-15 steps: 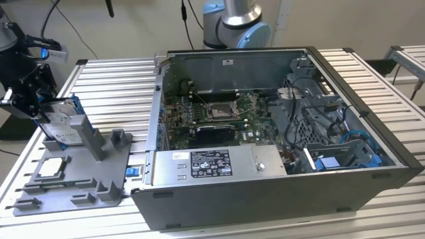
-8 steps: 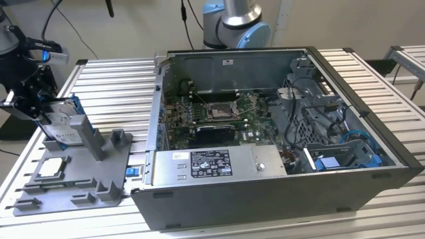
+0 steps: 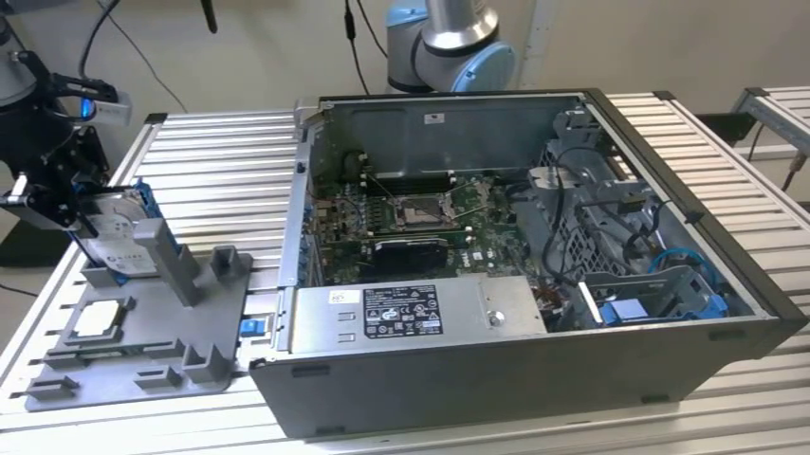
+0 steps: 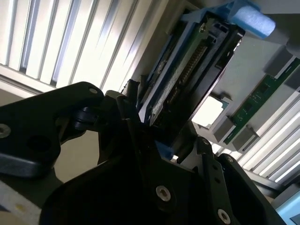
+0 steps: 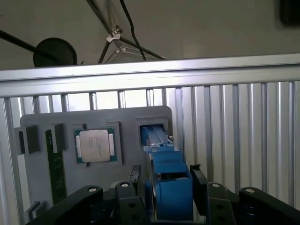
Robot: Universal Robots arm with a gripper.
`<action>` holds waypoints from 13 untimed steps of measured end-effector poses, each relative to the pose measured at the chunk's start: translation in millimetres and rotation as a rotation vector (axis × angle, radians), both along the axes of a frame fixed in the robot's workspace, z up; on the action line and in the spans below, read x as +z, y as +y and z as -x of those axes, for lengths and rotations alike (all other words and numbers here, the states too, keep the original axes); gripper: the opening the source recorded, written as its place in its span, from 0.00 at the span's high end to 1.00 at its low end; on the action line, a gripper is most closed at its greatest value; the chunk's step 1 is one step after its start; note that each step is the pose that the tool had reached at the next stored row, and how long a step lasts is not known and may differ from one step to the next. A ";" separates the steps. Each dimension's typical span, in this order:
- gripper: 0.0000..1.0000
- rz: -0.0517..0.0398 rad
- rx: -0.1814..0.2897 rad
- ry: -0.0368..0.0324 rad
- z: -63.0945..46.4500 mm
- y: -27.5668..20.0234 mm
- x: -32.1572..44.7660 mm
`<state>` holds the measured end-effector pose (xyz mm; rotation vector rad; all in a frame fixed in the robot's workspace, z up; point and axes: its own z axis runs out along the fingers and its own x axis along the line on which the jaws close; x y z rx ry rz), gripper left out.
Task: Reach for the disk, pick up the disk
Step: 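Pick up the disk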
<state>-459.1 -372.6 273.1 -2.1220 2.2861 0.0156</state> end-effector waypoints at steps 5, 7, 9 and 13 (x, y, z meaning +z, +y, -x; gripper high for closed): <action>0.00 -0.0056 0.004 -0.0012 0.5 0.1 -2.6; 0.00 -0.0094 0.006 -0.0022 0.4 0.0 -3.8; 0.00 -0.0122 0.006 -0.0023 0.5 0.1 -4.5; 0.00 -0.0152 0.007 -0.0024 0.4 0.0 -6.9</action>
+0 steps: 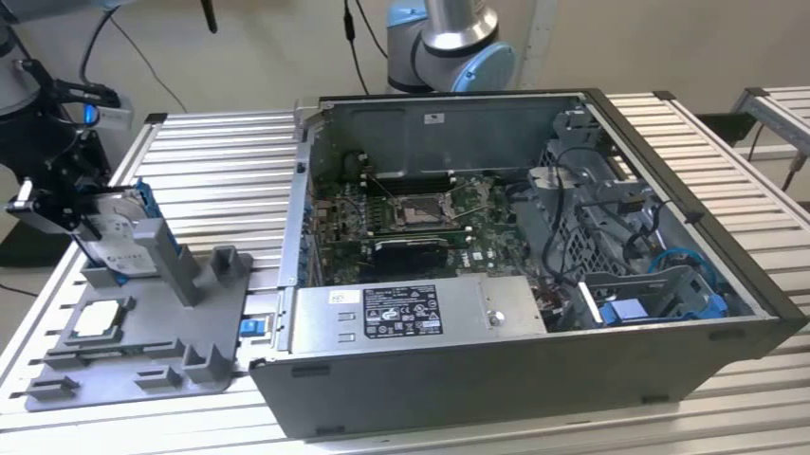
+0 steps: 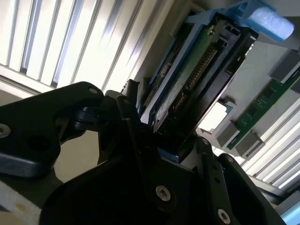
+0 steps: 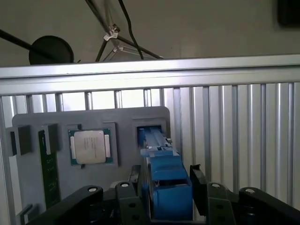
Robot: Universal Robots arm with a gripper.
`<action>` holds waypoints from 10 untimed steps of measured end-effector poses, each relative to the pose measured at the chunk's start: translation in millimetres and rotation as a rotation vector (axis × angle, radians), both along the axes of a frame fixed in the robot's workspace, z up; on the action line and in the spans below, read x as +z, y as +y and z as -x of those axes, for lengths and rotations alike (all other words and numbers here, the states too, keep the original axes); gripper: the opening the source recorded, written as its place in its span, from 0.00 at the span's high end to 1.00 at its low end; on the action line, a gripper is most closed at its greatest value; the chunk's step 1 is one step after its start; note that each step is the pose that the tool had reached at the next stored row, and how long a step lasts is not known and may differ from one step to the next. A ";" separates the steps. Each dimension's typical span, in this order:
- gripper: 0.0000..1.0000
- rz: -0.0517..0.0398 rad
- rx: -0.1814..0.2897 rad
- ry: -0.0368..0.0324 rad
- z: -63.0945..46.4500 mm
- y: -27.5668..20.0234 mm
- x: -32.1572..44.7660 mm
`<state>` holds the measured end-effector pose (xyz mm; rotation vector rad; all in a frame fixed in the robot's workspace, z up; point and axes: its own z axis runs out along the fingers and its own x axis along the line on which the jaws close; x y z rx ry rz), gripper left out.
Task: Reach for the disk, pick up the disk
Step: 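Pick up the disk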
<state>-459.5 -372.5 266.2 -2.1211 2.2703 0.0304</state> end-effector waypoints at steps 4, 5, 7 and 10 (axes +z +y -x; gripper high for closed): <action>1.00 -0.0001 0.000 0.0000 0.0 0.0 -0.4; 1.00 -0.0001 0.000 0.0001 0.0 0.0 -0.5; 1.00 -0.0001 0.000 0.0001 0.0 0.0 -0.5; 1.00 0.0000 0.000 0.0001 0.0 0.0 -0.6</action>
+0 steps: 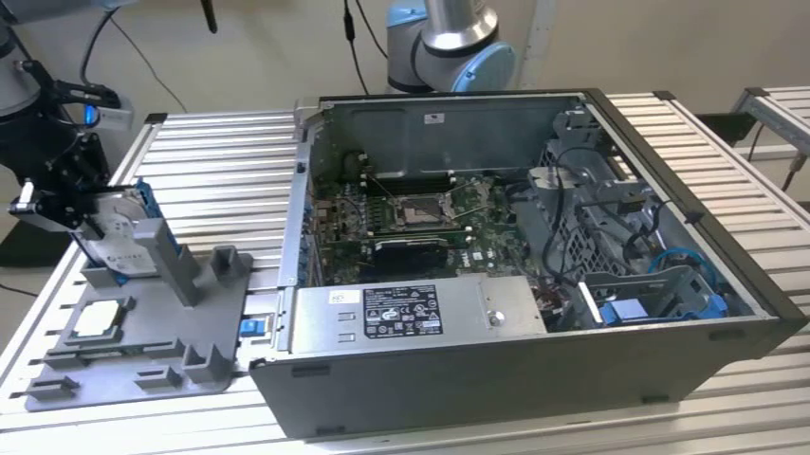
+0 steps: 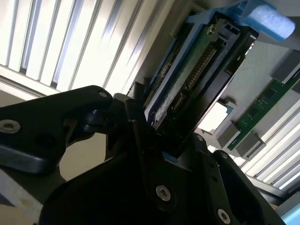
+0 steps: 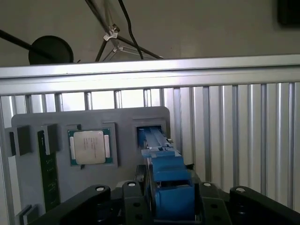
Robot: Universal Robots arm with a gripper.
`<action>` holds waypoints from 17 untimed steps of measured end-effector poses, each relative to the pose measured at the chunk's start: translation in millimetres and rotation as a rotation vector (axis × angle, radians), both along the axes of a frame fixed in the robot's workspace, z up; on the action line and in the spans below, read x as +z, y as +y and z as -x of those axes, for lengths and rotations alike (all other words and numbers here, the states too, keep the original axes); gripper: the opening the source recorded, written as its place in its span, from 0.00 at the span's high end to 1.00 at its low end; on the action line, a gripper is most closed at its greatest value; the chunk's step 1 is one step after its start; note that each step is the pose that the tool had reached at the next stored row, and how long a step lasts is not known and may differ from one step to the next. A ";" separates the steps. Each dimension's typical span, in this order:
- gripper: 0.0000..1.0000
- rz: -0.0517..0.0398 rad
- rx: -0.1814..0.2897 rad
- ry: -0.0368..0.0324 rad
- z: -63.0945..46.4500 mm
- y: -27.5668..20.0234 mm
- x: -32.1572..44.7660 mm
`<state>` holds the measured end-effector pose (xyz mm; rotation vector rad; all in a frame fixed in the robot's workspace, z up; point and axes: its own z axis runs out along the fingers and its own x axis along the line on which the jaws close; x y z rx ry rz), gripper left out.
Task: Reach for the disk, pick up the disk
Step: 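Pick up the disk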
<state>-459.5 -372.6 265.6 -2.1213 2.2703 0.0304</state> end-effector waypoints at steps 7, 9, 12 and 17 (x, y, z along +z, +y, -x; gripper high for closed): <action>1.00 -0.0001 0.000 -0.0001 0.0 0.0 -0.1; 1.00 -0.0001 0.000 -0.0001 0.0 0.0 -0.1; 1.00 -0.0002 0.000 -0.0001 0.0 0.0 -0.1; 1.00 0.0073 0.000 0.0000 0.0 0.0 -0.1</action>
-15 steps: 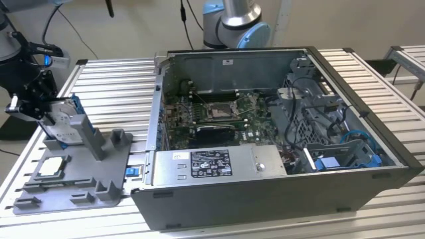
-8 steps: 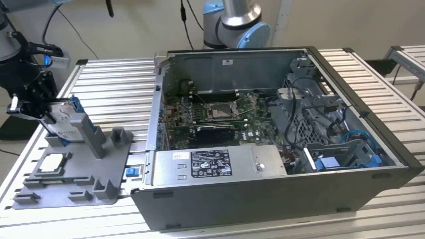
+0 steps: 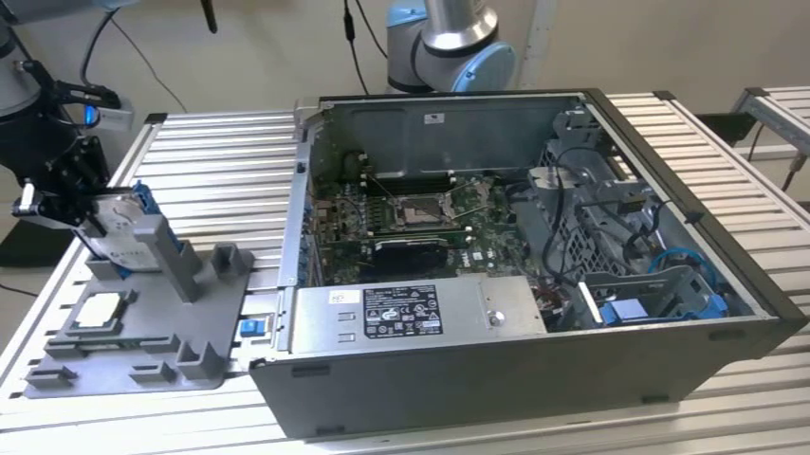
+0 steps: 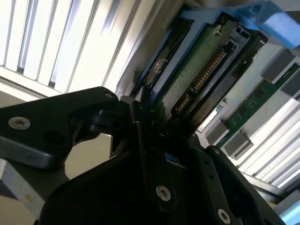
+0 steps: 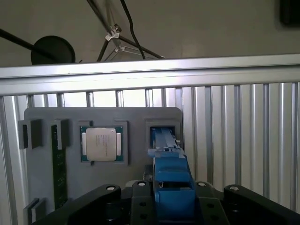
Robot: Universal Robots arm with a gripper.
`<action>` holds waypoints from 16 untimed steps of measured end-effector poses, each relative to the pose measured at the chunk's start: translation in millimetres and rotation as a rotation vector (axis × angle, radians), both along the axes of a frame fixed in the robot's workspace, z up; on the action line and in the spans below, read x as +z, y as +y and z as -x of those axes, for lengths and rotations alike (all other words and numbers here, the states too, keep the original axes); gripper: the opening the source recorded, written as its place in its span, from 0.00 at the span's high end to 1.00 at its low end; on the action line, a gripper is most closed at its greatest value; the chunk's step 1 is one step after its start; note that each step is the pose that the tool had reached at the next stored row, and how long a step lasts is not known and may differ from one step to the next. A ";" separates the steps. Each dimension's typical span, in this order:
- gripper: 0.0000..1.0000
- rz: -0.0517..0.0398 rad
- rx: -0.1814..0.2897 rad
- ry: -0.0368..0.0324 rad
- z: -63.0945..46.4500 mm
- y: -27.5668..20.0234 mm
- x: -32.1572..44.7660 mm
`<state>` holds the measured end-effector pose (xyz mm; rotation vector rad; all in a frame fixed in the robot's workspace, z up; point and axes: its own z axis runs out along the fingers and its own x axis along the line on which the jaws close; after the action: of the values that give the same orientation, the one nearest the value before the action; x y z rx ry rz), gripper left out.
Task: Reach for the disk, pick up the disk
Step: 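Pick up the disk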
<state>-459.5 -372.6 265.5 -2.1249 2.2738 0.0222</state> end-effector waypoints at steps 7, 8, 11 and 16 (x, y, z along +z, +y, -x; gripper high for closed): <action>1.00 -0.0005 0.000 -0.0001 0.0 0.0 0.0; 1.00 -0.0005 0.000 -0.0001 0.0 0.1 0.0; 1.00 -0.0006 0.000 -0.0002 0.0 0.1 0.5; 1.00 -0.0005 0.000 -0.0001 0.0 0.1 4.5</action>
<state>-459.5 -372.5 270.0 -2.1244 2.2738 0.0226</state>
